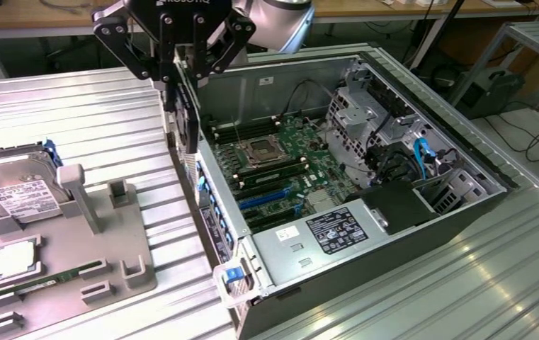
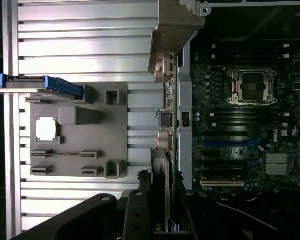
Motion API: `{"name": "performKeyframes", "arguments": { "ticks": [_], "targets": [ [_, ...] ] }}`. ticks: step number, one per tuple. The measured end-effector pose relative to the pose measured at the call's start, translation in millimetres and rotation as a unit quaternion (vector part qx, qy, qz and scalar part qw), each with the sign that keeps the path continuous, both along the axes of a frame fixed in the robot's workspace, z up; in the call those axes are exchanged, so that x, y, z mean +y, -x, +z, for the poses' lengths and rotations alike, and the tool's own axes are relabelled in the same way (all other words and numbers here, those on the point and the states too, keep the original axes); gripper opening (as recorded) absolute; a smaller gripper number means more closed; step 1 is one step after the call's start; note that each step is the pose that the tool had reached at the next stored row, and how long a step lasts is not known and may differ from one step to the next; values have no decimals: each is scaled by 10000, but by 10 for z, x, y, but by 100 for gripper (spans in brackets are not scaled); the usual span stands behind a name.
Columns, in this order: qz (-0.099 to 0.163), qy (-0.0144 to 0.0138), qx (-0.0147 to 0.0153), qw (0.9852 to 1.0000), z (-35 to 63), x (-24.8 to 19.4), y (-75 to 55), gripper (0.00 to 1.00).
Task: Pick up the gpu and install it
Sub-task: 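Pick up the gpu and move the gpu toward the slot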
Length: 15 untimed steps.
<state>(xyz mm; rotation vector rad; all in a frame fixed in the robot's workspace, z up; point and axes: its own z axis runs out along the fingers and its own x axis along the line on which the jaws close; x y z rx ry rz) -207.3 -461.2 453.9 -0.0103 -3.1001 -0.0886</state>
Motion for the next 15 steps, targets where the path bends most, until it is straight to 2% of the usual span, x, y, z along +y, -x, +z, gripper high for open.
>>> {"name": "performKeyframes", "arguments": {
  "ticks": [15],
  "targets": [
    [0,0,0,10000,-7,0,-228,27]
  ]
}}
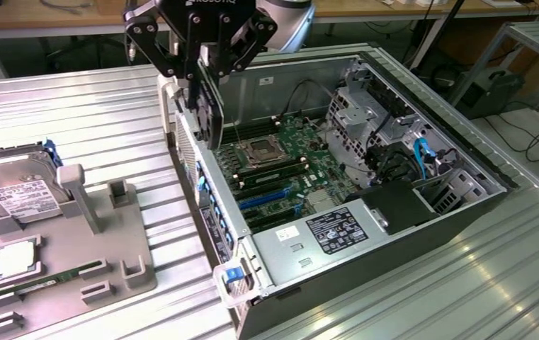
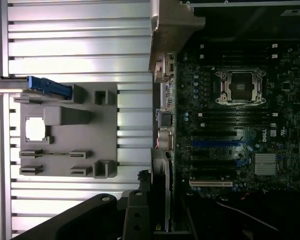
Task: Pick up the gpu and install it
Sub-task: 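Pick up the gpu and move the gpu toward the slot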
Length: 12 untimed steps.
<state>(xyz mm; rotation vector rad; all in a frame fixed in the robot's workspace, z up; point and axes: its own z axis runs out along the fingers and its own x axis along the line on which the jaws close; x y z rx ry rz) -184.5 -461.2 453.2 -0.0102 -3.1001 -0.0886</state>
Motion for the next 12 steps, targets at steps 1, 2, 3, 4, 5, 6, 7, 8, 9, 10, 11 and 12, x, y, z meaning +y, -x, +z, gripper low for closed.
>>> {"name": "performKeyframes", "arguments": {
  "ticks": [1,2,3,4,5,6,7,8,9,10,11,12],
  "targets": [
    [0,0,0,10000,0,0,-13,27],
    [0,0,0,10000,-1,0,-27,27],
    [0,0,0,10000,-1,0,-40,27],
    [0,0,0,10000,-1,0,-52,27],
    [0,0,0,10000,-2,0,-66,27],
    [0,0,0,10000,-3,0,-80,27],
    [0,0,0,10000,-3,0,-95,27],
    [0,0,0,10000,-3,0,-109,27],
    [0,0,0,10000,-4,0,-122,27],
    [0,0,0,10000,-4,0,-135,27],
    [0,0,0,10000,-5,0,-148,27],
    [0,0,0,10000,-5,0,-161,27]
  ]
}}
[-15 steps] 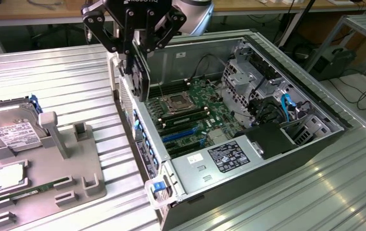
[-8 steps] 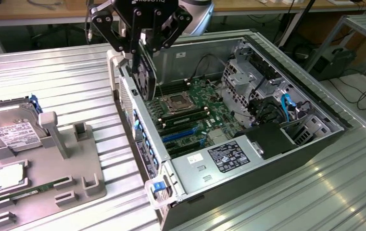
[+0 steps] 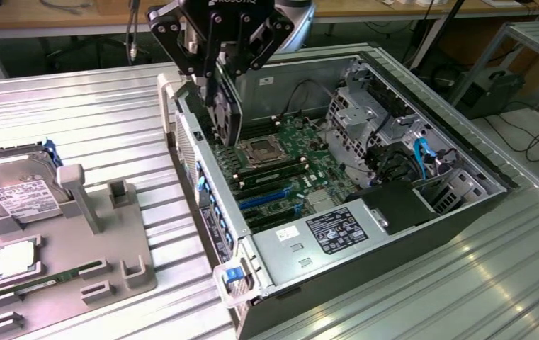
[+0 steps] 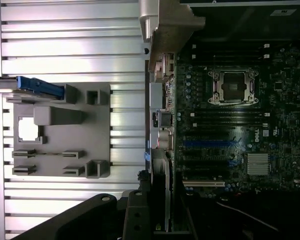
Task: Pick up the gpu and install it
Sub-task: 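Pick up the gpu and move the gpu toward the slot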
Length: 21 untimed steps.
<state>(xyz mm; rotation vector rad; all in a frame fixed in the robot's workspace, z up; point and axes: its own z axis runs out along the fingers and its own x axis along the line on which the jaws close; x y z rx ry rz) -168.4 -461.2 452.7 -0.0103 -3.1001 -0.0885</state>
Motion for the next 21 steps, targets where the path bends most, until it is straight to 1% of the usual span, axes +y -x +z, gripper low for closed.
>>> {"name": "performKeyframes", "arguments": {
  "ticks": [21],
  "targets": [
    [0,0,0,10000,-10,0,-285,27]
  ]
}}
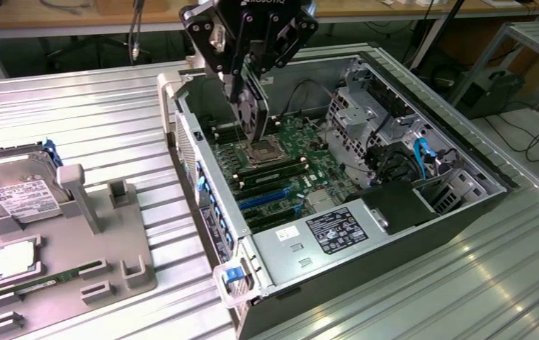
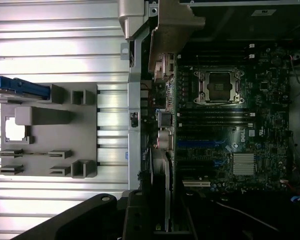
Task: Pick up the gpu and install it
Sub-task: 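Pick up the gpu and move the gpu toward the slot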
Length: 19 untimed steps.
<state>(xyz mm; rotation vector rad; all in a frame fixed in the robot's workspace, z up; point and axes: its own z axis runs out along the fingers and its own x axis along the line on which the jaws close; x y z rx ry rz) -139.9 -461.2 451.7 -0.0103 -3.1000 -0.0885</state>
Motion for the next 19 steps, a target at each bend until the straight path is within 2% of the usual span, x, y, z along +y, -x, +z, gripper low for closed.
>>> {"name": "performKeyframes", "arguments": {
  "ticks": [11,14,15,19],
  "targets": [
    [0,-1,-5,10000,-16,0,-203,27],
    [2,0,-57,10000,-35,0,-237,27],
    [3,-1,-86,10000,-43,0,-246,27],
    [4,0,-170,9999,-61,0,-279,27]
  ]
}}
